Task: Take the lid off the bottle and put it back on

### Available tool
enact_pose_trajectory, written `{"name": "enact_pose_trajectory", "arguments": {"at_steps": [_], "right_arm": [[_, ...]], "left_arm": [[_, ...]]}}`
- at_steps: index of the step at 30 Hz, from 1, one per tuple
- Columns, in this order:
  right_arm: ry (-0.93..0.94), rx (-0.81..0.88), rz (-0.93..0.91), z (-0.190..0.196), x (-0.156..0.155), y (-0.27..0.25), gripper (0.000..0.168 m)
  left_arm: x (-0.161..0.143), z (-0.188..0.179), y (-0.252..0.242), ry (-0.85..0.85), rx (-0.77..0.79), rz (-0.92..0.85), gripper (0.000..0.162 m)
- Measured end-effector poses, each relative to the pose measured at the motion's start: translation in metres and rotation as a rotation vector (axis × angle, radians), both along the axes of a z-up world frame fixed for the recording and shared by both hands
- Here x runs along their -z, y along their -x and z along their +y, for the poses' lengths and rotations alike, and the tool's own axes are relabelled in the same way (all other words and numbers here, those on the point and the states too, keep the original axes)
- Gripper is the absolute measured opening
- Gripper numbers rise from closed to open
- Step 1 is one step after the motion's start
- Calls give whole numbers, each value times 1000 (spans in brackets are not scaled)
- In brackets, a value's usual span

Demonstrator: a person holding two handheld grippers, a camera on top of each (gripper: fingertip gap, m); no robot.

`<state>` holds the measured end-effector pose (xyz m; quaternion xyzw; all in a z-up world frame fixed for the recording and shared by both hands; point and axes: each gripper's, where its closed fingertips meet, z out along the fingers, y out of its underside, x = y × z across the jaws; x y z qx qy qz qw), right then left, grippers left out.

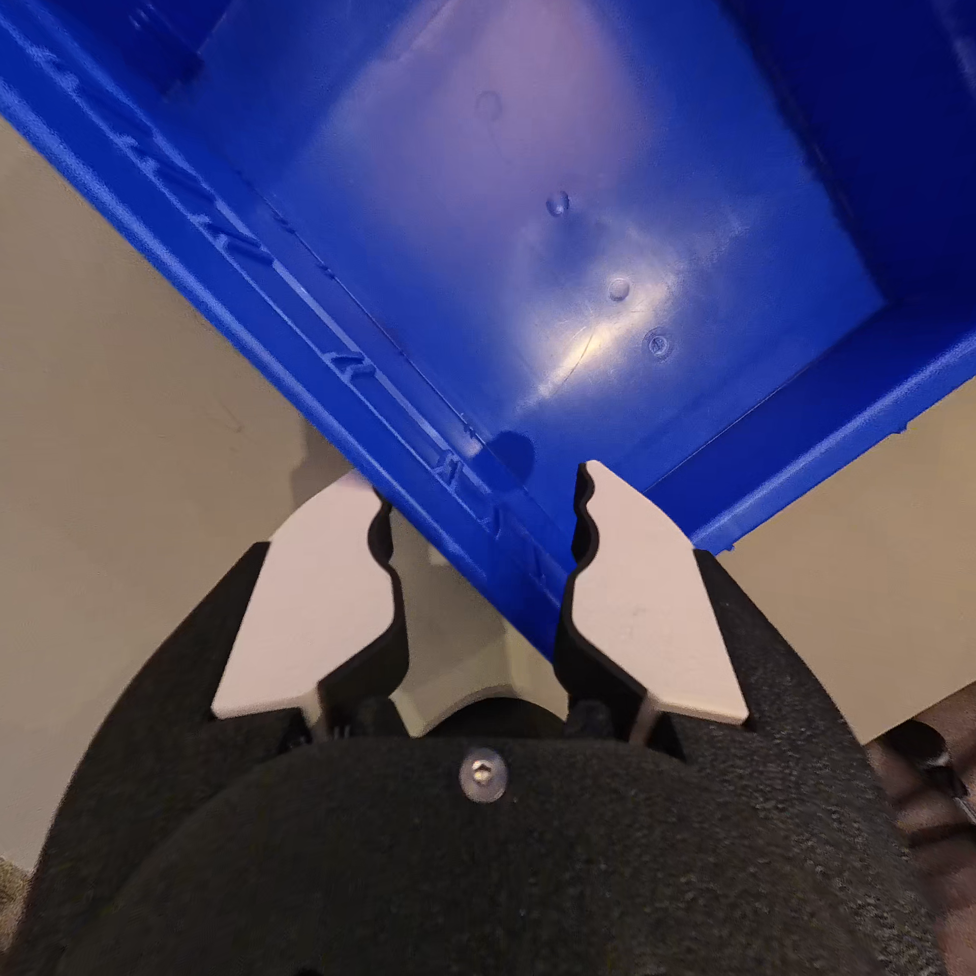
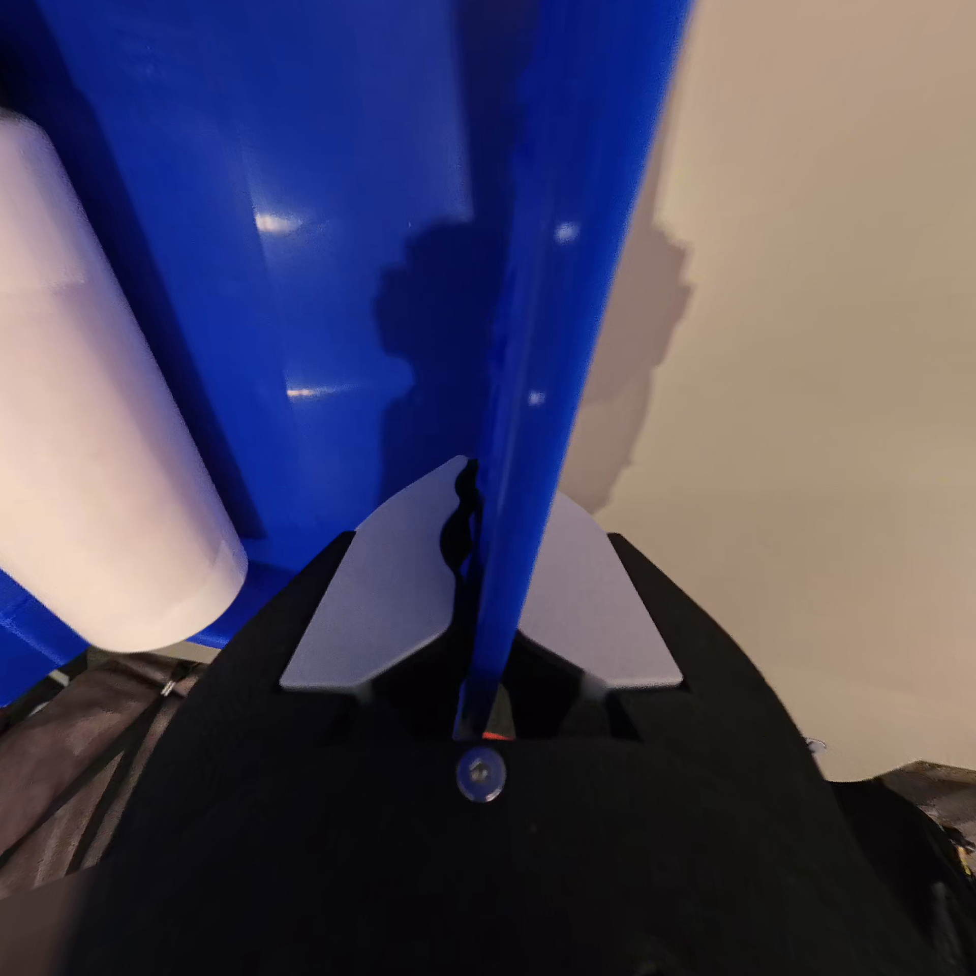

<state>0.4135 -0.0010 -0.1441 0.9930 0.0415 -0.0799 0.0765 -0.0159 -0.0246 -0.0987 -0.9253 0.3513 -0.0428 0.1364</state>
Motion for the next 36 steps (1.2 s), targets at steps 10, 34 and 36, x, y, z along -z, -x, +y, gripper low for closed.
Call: {"name": "enact_pose_trajectory", "arguments": {"at_steps": [10, 34, 36], "right_arm": [[-129, 104, -11, -1, -49, -41, 6], [-124, -527, 114, 40, -149, 358, 7], [-101, -585, 141, 33, -139, 407, 5]], "left_arm": [[-96, -9, 14, -251, 25, -242, 54], [-159, -42, 226, -421, -500, -645, 72], [-167, -48, 237, -452, -511, -724, 68]]}}
